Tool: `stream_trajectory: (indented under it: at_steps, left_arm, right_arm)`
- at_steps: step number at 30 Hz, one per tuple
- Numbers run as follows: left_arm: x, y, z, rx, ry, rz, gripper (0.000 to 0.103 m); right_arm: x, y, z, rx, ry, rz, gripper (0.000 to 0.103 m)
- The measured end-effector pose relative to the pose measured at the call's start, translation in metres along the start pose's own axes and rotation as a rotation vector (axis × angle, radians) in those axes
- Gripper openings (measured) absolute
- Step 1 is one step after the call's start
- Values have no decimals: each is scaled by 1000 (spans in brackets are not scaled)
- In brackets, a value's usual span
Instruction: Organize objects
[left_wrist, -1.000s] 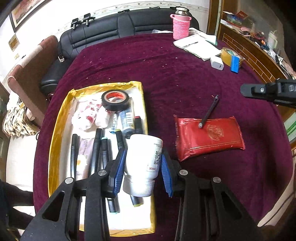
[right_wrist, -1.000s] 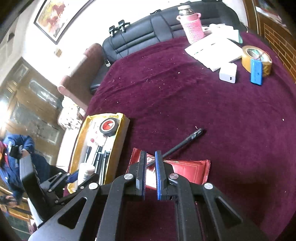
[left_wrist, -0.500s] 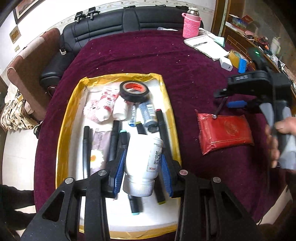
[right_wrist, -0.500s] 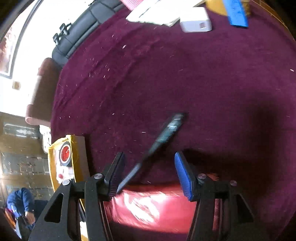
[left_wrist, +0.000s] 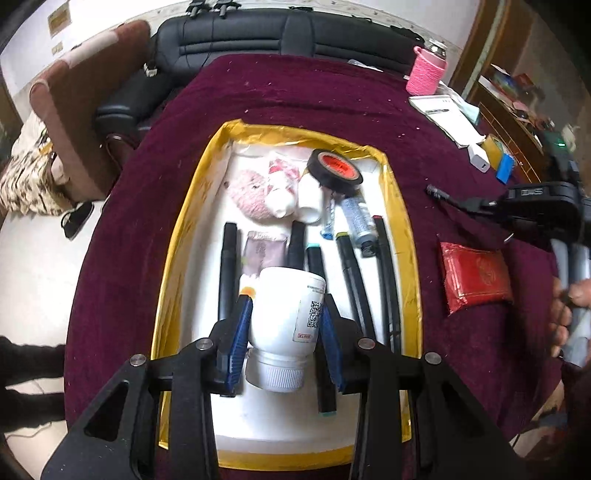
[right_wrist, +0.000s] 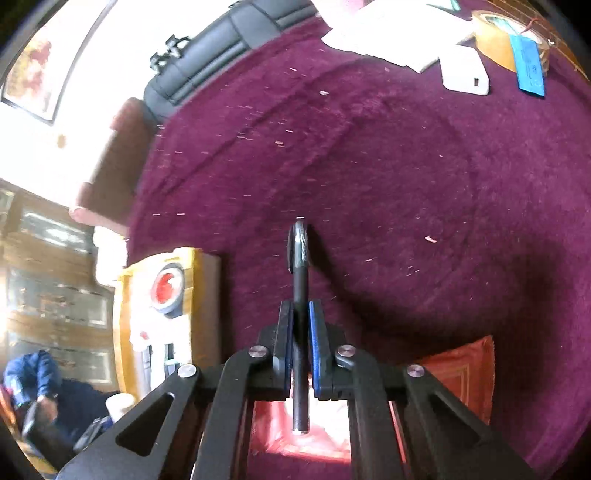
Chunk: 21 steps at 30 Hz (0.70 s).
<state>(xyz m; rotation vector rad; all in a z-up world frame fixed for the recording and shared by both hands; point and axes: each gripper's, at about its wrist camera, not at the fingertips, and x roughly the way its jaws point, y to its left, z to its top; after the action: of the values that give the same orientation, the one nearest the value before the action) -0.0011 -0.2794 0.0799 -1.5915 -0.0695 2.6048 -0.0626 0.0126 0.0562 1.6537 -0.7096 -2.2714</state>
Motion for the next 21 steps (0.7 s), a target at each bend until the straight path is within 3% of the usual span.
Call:
stream_trajectory:
  at_steps: [6, 10, 16, 18, 20, 21]
  left_arm:
    - [7, 7, -13, -31, 37, -20, 34]
    - [5, 6, -16, -38, 35, -36, 34]
    - [2, 8, -18, -44, 29, -47, 34]
    - [2, 10, -18, -49, 27, -49, 34]
    - [2, 11, -19, -51, 24, -52, 34]
    - [2, 11, -19, -53, 24, -54, 34]
  right_arm:
    - [-16, 26, -18, -45, 16, 119, 7]
    - [-15, 41, -22, -113, 1, 66, 7]
    - [-8, 49, -29, -217, 67, 27, 9]
    - [-3, 56, -33, -288, 80, -39, 19]
    - [3, 53, -32, -285, 92, -64, 53]
    - [7, 48, -30, -255, 95, -64, 56]
